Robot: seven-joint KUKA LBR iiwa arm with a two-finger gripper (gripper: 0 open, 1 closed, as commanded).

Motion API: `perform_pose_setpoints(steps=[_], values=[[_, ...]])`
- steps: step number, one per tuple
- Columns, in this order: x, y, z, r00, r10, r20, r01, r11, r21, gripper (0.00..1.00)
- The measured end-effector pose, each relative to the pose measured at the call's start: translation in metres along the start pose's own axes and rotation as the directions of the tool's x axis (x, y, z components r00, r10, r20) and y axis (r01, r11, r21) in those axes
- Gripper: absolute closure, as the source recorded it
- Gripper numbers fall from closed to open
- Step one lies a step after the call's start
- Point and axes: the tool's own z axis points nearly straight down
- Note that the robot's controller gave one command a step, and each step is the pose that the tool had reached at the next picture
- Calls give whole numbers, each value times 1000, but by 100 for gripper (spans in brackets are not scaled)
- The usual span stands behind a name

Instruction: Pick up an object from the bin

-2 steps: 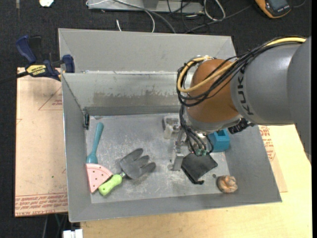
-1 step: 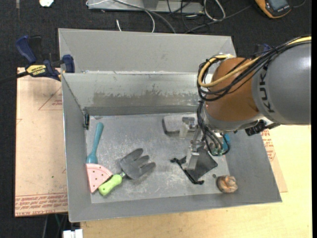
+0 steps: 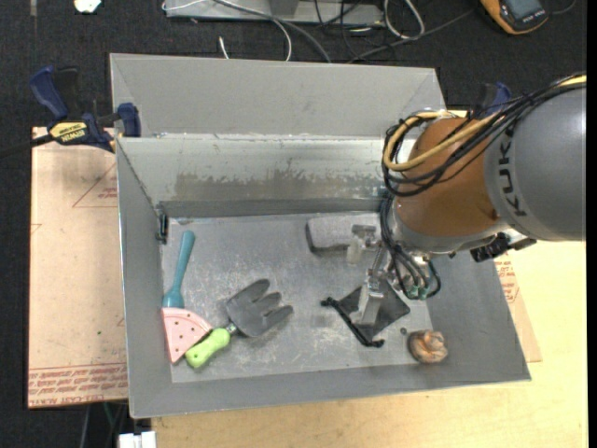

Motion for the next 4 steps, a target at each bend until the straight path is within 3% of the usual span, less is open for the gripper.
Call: perform_pose_setpoints(steps=[1, 2, 3, 4], values=[[-11, -23, 4, 998, -64, -4, 64, 998, -2, 0], [14, -24, -21, 990, 141, -16, -141, 990, 2, 0], [9, -43, 24, 1000, 16, -7, -16, 1000, 0, 0], [13, -49, 45, 987, -158, -11, 158, 987, -3, 0]])
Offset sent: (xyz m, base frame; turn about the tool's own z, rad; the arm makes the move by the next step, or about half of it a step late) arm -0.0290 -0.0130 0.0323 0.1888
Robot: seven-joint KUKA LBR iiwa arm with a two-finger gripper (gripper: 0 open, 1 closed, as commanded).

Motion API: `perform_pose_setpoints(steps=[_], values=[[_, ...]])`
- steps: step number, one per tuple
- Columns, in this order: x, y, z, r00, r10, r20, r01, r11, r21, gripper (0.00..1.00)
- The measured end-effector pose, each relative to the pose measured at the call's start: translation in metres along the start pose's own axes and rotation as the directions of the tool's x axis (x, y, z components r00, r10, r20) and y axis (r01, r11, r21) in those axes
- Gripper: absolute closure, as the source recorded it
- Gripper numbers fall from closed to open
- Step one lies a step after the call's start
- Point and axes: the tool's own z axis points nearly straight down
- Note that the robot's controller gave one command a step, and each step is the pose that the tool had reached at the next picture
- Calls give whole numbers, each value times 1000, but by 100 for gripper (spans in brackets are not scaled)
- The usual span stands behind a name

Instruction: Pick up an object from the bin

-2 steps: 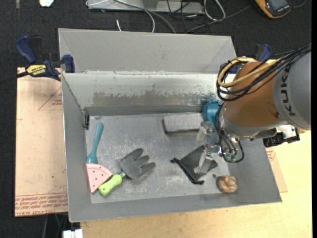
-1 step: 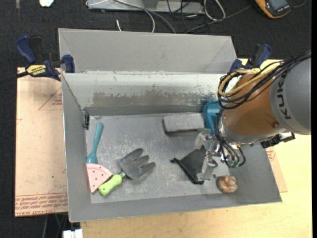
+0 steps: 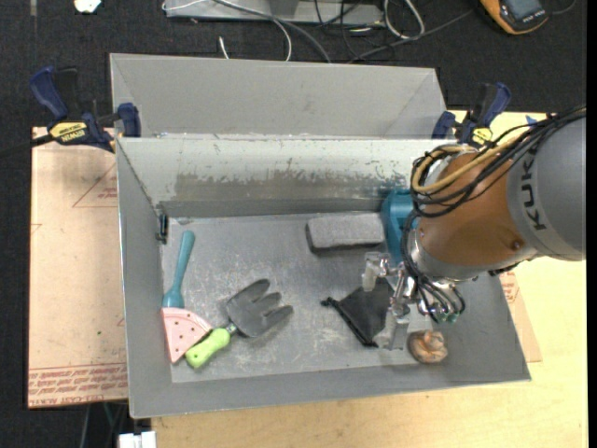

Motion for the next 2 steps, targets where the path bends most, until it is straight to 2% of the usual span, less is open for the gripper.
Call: perform_pose_setpoints(steps=[1, 2], values=[[1, 5, 27, 997, 77, 0, -77, 997, 1, 100], [1, 5, 27, 997, 77, 0, -77, 997, 1, 0]])
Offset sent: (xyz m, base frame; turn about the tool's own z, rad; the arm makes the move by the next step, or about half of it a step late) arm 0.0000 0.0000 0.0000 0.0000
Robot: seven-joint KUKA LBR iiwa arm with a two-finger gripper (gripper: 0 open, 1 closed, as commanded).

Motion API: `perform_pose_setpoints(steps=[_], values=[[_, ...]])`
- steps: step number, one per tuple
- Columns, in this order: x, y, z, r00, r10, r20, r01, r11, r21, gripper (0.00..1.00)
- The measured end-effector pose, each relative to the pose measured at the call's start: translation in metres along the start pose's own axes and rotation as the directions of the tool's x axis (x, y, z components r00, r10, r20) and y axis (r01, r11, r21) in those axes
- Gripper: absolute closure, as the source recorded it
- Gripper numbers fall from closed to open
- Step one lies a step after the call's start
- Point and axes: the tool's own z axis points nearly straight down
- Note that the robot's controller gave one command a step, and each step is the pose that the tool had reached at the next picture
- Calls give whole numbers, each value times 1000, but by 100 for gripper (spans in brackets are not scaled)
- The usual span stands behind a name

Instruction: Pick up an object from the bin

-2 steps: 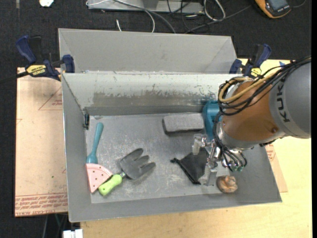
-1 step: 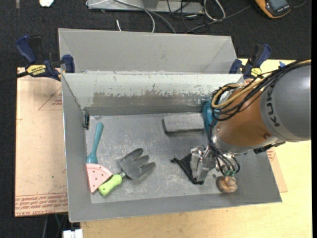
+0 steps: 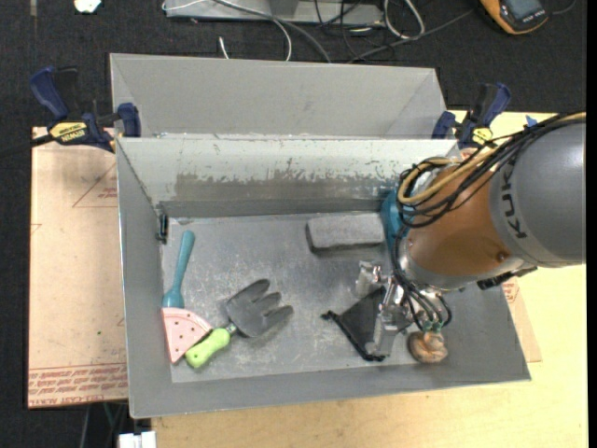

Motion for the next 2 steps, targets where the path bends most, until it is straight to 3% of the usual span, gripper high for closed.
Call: perform_pose_setpoints(steps=[1, 2], values=[[0, 0, -1, 1000, 0, 0, 0, 1000, 0, 100], [0, 0, -1, 1000, 0, 0, 0, 1000, 0, 100]])
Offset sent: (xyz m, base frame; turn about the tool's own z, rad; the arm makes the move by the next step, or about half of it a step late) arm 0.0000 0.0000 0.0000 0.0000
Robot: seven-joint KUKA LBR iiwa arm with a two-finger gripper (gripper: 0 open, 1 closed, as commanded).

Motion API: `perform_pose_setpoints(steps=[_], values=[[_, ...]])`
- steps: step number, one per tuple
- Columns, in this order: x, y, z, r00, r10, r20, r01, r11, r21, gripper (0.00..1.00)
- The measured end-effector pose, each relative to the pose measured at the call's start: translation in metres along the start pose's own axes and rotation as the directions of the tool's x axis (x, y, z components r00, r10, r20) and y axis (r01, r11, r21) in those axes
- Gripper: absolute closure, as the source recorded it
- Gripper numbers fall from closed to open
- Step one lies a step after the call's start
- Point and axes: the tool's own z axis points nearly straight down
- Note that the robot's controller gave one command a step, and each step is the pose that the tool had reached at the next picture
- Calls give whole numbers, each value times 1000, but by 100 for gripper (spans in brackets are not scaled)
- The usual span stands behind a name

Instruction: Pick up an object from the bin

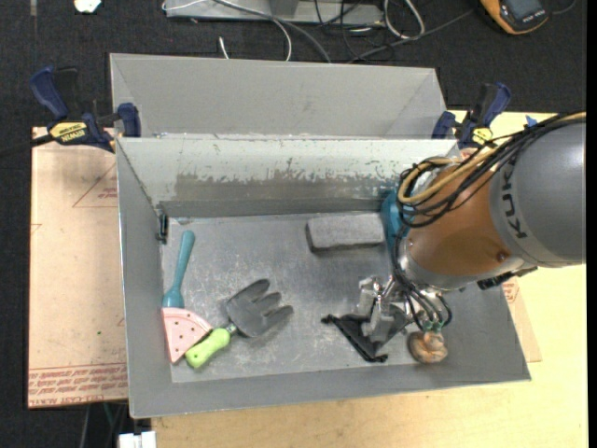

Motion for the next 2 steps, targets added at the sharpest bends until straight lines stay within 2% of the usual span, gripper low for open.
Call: perform_pose_setpoints(steps=[1, 2], values=[[-2, -3, -57, 1000, -26, -5, 26, 1000, 0, 100], [-1, -9, -134, 1000, -13, -8, 13, 1000, -1, 100]])
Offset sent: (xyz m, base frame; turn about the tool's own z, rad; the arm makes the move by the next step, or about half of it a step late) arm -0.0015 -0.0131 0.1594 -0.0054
